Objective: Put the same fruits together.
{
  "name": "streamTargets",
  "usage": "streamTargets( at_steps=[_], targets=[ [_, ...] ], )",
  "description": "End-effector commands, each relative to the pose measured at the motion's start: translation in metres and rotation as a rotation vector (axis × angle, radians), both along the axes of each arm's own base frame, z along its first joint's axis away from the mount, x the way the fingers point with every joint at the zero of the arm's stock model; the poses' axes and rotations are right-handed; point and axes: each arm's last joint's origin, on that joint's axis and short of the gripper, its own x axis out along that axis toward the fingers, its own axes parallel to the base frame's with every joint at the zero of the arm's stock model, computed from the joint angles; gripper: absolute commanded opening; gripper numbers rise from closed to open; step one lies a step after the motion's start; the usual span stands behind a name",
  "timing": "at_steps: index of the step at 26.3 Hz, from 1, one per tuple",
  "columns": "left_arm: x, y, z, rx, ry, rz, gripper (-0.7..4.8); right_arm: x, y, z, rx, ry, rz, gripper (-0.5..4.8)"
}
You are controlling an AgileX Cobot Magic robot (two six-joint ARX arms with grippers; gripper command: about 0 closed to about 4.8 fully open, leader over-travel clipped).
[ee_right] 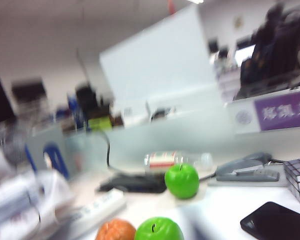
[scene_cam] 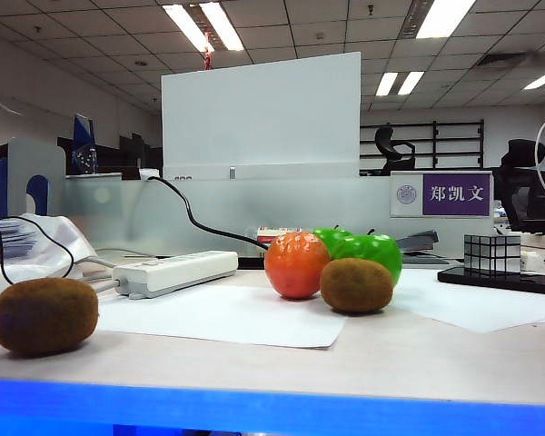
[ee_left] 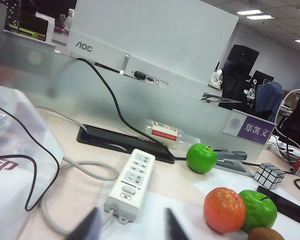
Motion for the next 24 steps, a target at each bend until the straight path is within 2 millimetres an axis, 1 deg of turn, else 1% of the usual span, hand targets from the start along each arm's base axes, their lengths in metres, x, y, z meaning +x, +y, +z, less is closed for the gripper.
streamTargets(
  at_steps=[1,2,3,4,5,7,9,11,14,17,20,24],
  targets=[
    [-0.001,0.0,0.002,0.005,-0.018,-0.005,3.86,0.024,0.011,0.037,-0.16,-0.062,0.069,4.79],
    [-0.001,0.0,0.002,0.005,-0.018,-0.005,4.47,0.034,0.014,0.043,-0.186,-0.045,0.087,4.79],
    [-0.001,0.0,0.002,0.001,-0.017,-0.006,4.79,0.061,0.026,0.056,-0.222,0.002,0.152,4.79],
    [-0.001,0.0,0.003,0.0,-0.017,-0.007,4.79,0.074,0.032,0.061,-0.232,0.024,0.19,4.79],
    [-0.001,-0.001,0.003,0.0,-0.015,-0.021,4.79,0.104,0.047,0.069,-0.244,0.068,0.284,4.79],
    [-0.001,-0.001,0.003,0.003,0.005,-0.035,4.79,0.132,0.058,0.072,-0.251,0.107,0.333,4.79],
    [-0.002,-0.001,0.006,0.012,0.052,-0.033,4.79,0.154,0.066,0.07,-0.254,0.15,0.348,4.79],
    [-0.002,-0.002,0.01,0.029,0.073,-0.048,4.79,0.171,0.07,0.066,-0.266,0.18,0.349,4.79],
    [0.0,-0.002,0.017,0.033,0.097,-0.067,4.79,0.187,0.072,0.06,-0.341,0.212,0.322,4.79],
    [0.004,-0.002,0.028,0.048,0.128,-0.081,4.79,0.192,0.072,0.054,-0.433,0.255,0.288,4.79],
    [0.012,-0.003,0.045,0.139,0.174,-0.112,4.79,0.192,0.069,0.049,-0.466,0.313,0.251,4.79],
    [0.032,-0.005,0.072,0.299,0.243,-0.203,4.79,0.194,0.062,0.043,-0.478,0.367,0.22,4.79]
  ],
)
